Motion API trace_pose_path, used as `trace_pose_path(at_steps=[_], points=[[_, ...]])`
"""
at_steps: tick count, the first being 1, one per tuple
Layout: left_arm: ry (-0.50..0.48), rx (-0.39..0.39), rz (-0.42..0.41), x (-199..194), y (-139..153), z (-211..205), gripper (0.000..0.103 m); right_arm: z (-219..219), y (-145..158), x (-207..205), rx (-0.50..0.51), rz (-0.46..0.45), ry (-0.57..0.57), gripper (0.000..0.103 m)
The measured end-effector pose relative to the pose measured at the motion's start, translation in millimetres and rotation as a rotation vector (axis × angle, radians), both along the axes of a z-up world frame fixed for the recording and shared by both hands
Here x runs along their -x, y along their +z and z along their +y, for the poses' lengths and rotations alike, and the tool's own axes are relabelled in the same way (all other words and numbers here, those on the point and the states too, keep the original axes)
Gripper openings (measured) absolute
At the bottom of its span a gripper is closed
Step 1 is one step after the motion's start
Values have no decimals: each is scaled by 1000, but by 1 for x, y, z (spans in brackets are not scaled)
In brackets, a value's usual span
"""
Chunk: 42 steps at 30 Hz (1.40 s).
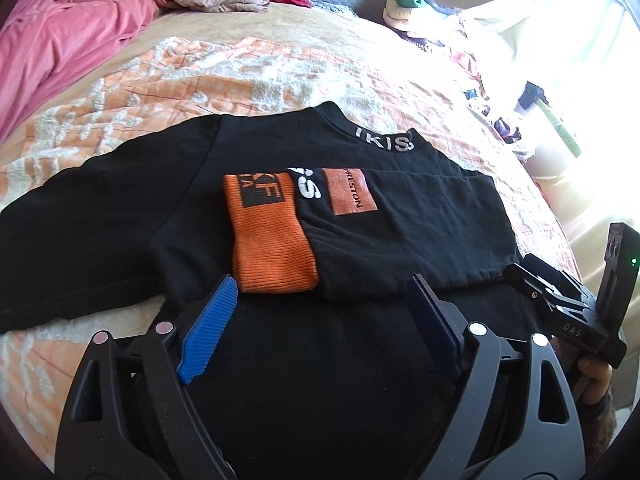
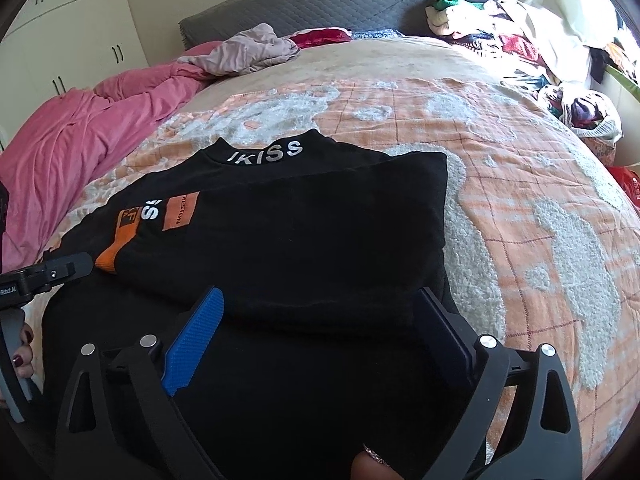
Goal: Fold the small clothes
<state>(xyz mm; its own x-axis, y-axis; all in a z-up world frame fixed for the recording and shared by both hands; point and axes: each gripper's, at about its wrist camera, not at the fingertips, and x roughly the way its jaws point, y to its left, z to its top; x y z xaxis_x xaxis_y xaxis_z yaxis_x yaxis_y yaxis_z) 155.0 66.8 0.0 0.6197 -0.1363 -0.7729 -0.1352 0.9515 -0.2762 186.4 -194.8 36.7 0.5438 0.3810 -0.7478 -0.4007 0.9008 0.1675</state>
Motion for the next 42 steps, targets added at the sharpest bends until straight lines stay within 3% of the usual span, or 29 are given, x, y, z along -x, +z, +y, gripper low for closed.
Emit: trace_pose_path(at_steps=[16, 22, 34, 42], points=[[132, -1, -47, 29, 8, 46, 93, 17, 12, 12, -14, -46, 18, 98], [193, -60, -47, 42, 11, 62, 93, 38, 23, 23, 25, -106, 56, 98], [293, -61, -35, 68, 14, 100, 93, 86, 41, 38, 24, -130, 118, 98], [365, 13, -31, 86, 6, 132, 93, 126, 50, 44, 11, -130, 163, 98]])
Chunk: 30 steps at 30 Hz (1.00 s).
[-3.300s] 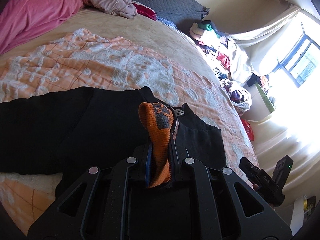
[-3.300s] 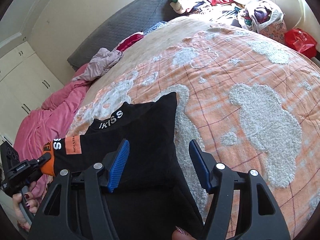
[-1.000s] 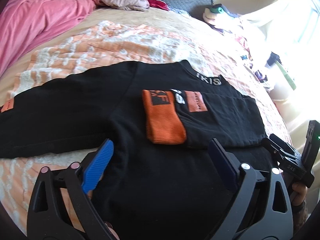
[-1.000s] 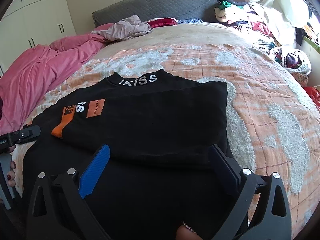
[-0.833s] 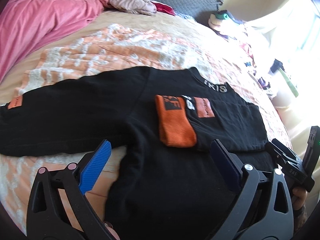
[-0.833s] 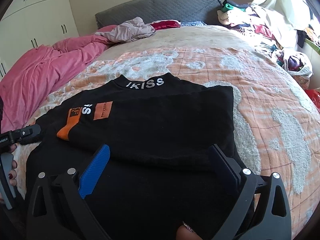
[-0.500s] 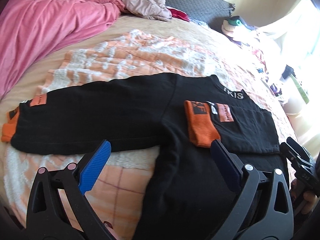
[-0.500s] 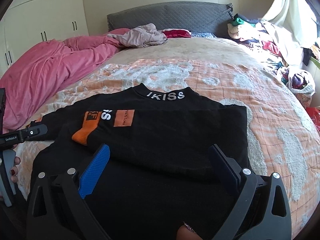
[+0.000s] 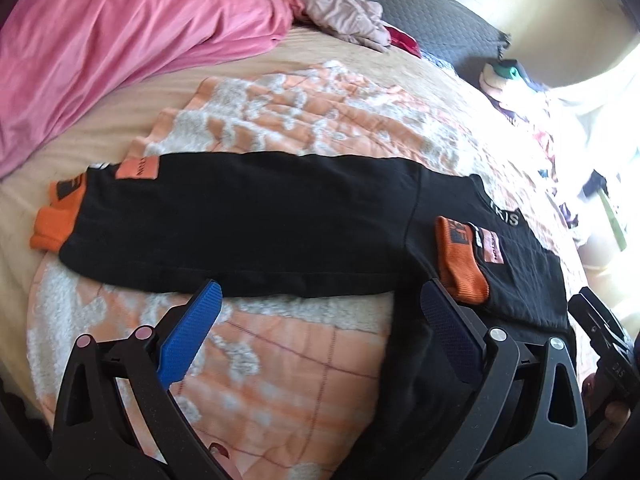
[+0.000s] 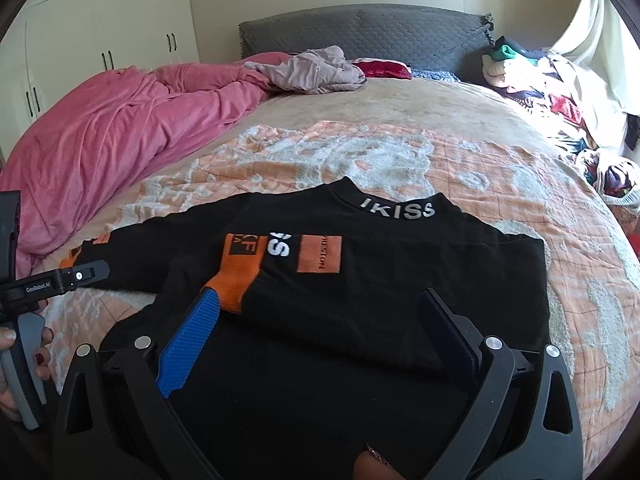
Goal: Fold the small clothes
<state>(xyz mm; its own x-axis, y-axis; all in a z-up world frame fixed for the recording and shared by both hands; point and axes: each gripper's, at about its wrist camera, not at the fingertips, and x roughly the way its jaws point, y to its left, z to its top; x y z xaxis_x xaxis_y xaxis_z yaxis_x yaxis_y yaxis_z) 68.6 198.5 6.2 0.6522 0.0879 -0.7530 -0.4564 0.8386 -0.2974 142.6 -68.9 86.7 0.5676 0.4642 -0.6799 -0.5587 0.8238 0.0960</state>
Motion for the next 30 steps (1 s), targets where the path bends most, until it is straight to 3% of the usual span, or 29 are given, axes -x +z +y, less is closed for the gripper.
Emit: trace_pose_path(at_steps=[13, 19, 30], points=[[102, 49, -6, 22, -5, 41, 93, 55, 4, 14, 27, -11, 87, 98], [201, 33, 34, 29, -15, 60, 93, 76, 2, 21, 24, -1, 125, 98], [281, 93, 54, 42, -31, 81, 93, 99, -12, 35, 22, 33, 161, 98]])
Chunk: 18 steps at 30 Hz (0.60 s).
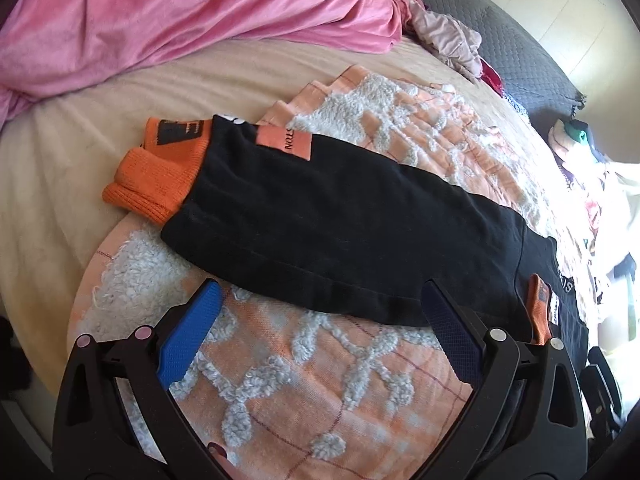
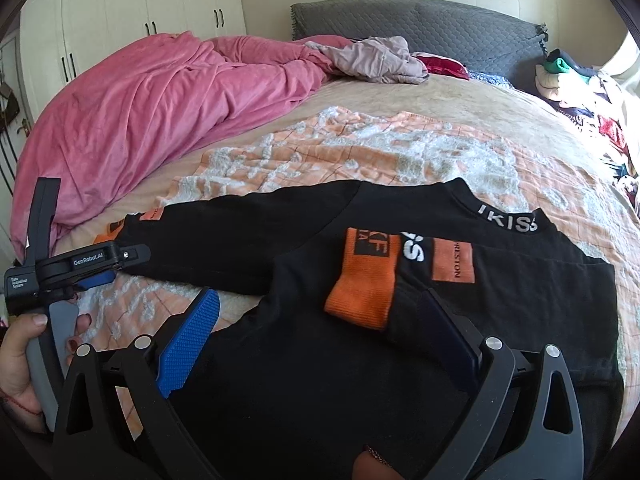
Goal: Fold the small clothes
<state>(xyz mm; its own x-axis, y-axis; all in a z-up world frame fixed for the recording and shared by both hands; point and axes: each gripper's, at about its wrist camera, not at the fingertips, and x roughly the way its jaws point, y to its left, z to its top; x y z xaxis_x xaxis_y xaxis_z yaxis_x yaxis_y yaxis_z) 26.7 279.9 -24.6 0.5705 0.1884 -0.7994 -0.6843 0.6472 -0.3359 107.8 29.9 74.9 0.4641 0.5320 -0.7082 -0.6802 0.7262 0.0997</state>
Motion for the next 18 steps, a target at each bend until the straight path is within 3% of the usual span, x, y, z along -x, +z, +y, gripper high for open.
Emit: trace_pose_path(at_steps=[11, 18], points=[[94, 5, -26, -2, -8, 22, 93, 6, -1, 5, 7, -3, 15, 98], [197, 9, -102, -6, -9, 34, 93, -1, -1, 8, -11, 5, -16, 98]])
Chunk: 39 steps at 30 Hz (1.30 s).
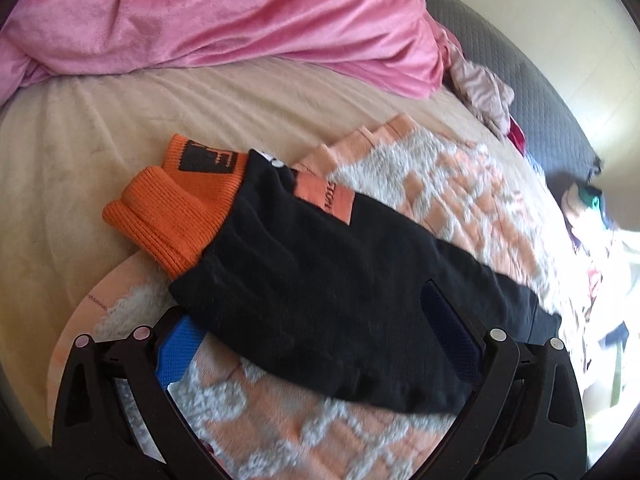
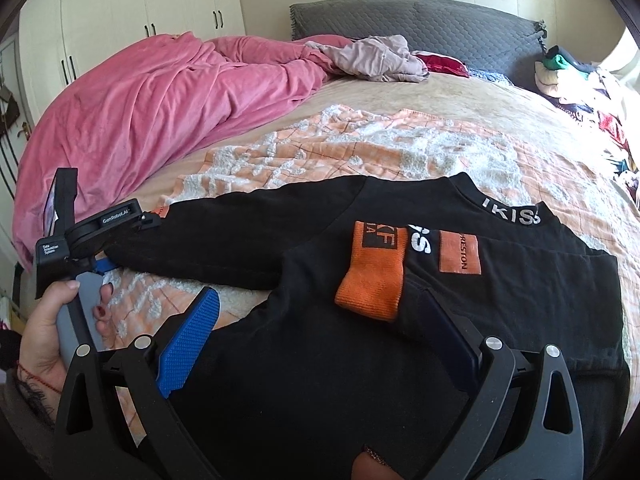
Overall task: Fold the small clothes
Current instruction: 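Grasp the second sleeve cuff with the left gripper and lift it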
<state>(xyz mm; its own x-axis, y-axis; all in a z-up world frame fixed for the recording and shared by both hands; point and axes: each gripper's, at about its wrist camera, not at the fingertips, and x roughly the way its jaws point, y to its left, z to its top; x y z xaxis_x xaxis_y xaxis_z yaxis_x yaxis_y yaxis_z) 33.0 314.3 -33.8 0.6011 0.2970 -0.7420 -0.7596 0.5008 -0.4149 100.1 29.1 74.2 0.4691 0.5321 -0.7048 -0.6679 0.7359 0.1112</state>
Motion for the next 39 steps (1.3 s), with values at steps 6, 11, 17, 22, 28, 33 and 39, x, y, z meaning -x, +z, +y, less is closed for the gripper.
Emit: trace_pose_path(at_steps=[6, 11, 17, 22, 28, 33, 39], points=[[49, -44, -1, -5, 1, 4, 66, -11, 1, 3, -15, 13, -33, 98], [62, -29, -18, -3, 0, 8, 45, -23, 6, 3, -22, 29, -77, 98], [95, 35, -144, 13, 1, 15, 9, -36, 10, 2, -19, 23, -143, 98], [49, 38, -259, 21, 17, 8, 5, -50, 4, 1, -55, 81, -182, 98], [5, -7, -372, 26, 39, -10, 4, -66, 4, -1, -62, 95, -252, 98], [-57, -45, -438, 24, 57, -26, 3, -81, 3, -5, -54, 100, -312, 98], [-125, -74, -490, 20, 70, -46, 3, -105, 4, -9, -73, 120, -381, 98]])
